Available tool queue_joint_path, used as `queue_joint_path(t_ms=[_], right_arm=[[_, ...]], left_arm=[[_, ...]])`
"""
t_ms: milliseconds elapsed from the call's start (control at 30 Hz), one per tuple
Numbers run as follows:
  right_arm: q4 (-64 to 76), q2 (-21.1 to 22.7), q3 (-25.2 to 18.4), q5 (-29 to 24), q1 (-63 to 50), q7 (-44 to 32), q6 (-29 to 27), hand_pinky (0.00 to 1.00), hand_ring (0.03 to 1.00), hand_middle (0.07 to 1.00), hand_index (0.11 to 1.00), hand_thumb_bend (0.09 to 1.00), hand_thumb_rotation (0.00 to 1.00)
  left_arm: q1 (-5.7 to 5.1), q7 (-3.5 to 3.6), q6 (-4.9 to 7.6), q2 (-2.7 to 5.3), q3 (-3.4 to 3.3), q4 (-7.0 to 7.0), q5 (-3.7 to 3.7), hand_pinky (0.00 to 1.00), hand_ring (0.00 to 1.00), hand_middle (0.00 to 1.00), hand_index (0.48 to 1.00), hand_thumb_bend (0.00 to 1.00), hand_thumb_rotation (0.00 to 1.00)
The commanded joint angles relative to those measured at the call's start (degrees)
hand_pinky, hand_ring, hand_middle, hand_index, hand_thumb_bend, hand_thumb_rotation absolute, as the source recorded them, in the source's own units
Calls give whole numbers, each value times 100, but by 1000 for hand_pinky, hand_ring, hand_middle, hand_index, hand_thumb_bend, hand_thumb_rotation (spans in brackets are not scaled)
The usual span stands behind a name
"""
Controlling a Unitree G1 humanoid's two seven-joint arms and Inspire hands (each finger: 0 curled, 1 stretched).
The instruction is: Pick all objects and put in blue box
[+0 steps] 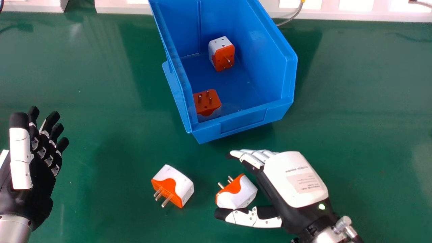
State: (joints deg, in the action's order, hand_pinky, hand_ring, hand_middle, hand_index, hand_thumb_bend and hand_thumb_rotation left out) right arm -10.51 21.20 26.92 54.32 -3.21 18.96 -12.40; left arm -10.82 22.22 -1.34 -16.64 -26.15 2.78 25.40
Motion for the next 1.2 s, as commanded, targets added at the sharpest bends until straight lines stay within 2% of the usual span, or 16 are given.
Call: queue_joint_path(t_ms=[0,133,267,333,467,567,667,833,967,1033,1167], right_arm=[[-106,-23,38,56,160,145,6,646,746,783,798,520,852],[-360,-49,139,119,309,179,80,643,743,778,797,523,848],[-562,-75,231,183,423,223,152,646,747,783,805,520,880],[-638,-83,279,212,464,270,185,642,743,779,801,521,879],[-831,-94,404,308,562,351,263,636,737,773,801,508,828],[-896,-80,490,356,612,345,337,639,739,775,804,495,786],[-943,-57,569,375,652,321,401,640,741,774,803,479,794],[-1031,-17,667,407,676,383,449,639,738,771,794,480,767],[-1139,21,757,469,708,469,463,631,731,764,783,479,753],[-1196,41,785,499,713,575,436,628,728,762,780,476,762],[-1253,62,808,458,696,598,415,633,729,762,777,483,715]], left_arm=[[26,4,77,-24,-37,-128,31,1000,1000,995,995,874,965],[33,10,58,-37,-47,-137,49,1000,1000,991,993,873,971],[8,-31,6,-21,-57,-221,72,1000,1000,987,990,865,971],[20,-1,-4,-28,-64,-210,104,1000,1000,987,990,860,971],[46,10,-52,-33,-77,-203,179,1000,1000,988,990,852,969],[33,8,-15,-57,-55,-208,149,1000,1000,990,991,850,974],[38,2,-1,-74,-44,-199,122,1000,1000,992,995,854,983],[56,-24,-35,-74,-52,-209,137,1000,1000,993,992,860,979],[57,14,-14,-97,-52,-193,135,1000,1000,996,996,861,980],[54,-30,-55,-98,-47,-220,120,1000,1000,999,999,868,980],[68,20,18,-92,-43,-179,124,1000,1000,1000,1000,859,981]])
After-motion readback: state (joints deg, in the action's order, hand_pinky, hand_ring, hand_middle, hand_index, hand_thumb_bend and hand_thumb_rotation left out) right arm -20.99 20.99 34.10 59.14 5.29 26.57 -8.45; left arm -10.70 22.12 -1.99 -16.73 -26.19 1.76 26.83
